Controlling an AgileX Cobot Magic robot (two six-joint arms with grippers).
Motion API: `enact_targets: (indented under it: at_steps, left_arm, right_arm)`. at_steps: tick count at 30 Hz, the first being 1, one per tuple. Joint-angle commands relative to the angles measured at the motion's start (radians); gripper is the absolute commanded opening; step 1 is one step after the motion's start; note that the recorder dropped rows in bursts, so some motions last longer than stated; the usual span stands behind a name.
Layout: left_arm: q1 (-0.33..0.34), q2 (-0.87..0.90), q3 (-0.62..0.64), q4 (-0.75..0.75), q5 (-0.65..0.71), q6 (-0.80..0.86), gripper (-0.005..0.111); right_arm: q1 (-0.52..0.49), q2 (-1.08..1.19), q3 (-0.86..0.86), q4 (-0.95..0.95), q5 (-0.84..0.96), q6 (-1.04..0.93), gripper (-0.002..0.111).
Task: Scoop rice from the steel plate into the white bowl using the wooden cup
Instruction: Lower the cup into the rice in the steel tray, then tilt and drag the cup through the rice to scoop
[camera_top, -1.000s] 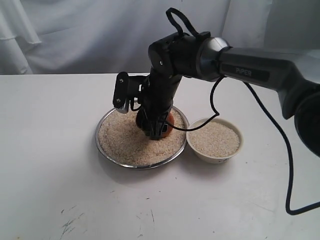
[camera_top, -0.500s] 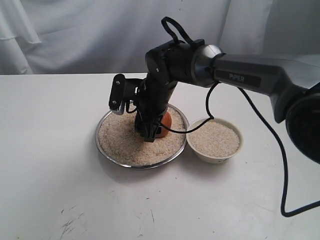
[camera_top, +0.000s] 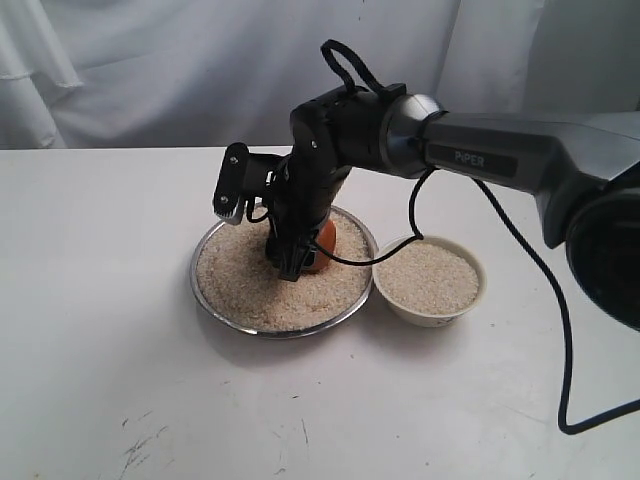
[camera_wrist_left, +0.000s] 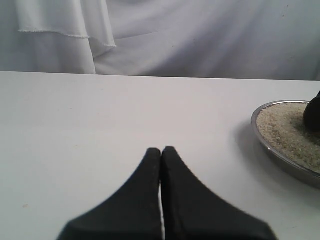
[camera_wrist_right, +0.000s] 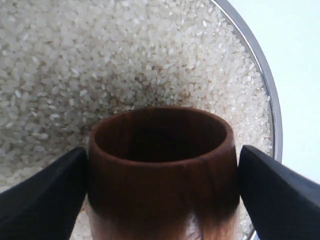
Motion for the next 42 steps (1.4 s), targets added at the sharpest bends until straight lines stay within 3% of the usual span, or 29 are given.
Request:
enact_targets:
  at_steps: [1,16,19,25,42]
  left_arm:
    - [-0.002,-0.005,0.005,-0.001,-0.006,-0.003,0.000]
    - [-0.002,-0.005,0.005,-0.001,-0.006,-0.003,0.000]
    - [-0.002,-0.005,0.005,-0.001,-0.006,-0.003,0.000]
    - [-0.002,-0.005,0.005,-0.001,-0.006,-0.003,0.000]
    - [-0.002,-0.005,0.005,-0.001,-0.006,-0.003,0.000]
  right_arm:
    - [0.008,0.001,-0.001,0.009,-0.027,0.006,0.058]
    - [-0.017,0.001,-0.001,0.159,-0.015,-0.065,0.058]
    - [-0.035,0.001,-0.001,0.295,0.064,-0.201,0.069]
    - [-0.052,0.001,-0.001,0.310,0.108,-0.264,0.087]
    - [-0.107,-0.019,-0.001,0.408,0.113,-0.357,0.087]
